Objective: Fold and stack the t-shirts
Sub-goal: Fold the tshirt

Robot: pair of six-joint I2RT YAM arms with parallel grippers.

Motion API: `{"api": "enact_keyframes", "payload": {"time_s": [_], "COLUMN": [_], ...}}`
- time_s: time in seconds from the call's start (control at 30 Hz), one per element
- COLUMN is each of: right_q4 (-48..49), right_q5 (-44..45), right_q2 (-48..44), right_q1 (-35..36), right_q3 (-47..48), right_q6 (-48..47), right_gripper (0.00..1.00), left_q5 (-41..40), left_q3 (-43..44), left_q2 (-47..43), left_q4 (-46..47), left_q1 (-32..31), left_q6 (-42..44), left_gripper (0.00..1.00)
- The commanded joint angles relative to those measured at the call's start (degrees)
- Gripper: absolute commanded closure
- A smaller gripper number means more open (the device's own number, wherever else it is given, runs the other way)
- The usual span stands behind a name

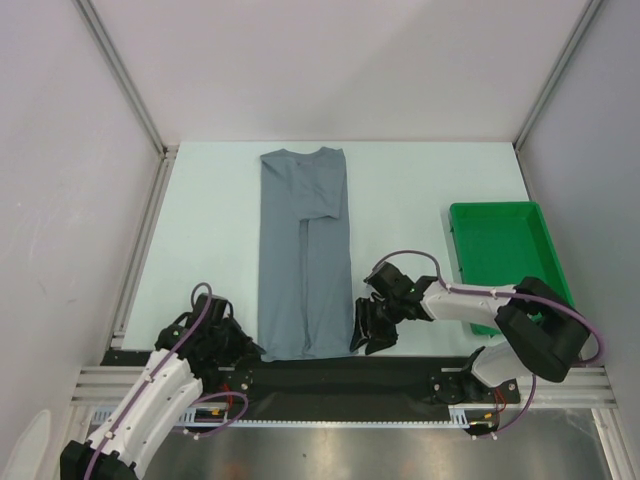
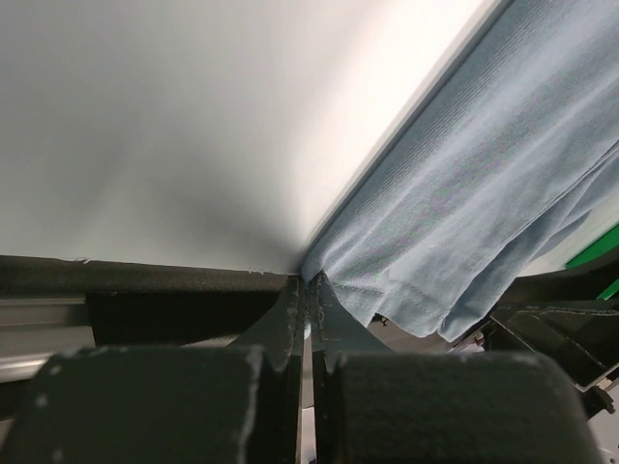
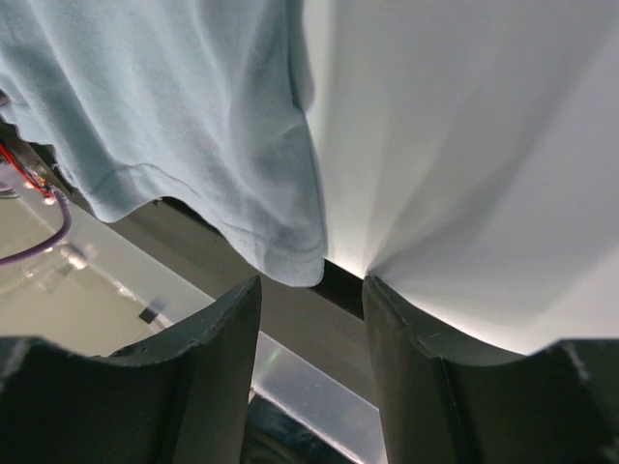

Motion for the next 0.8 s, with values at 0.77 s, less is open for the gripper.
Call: {"api": "enact_keyframes", "payload": {"time_s": [0.77], "right_q4": [1.4], "right_q5": [2.6], "right_q2": [4.1], "right_q1": [-1.5], "right_q3": [0.0], "right_q6": [-1.7], "right_gripper": [0.52], "left_q5": [0.7], "left_q3": [1.1], "left_q2": [1.0], "left_q4": [4.3], "left_q1": [-0.1], "left_q6": [0.5], "left_gripper": [1.0]}}
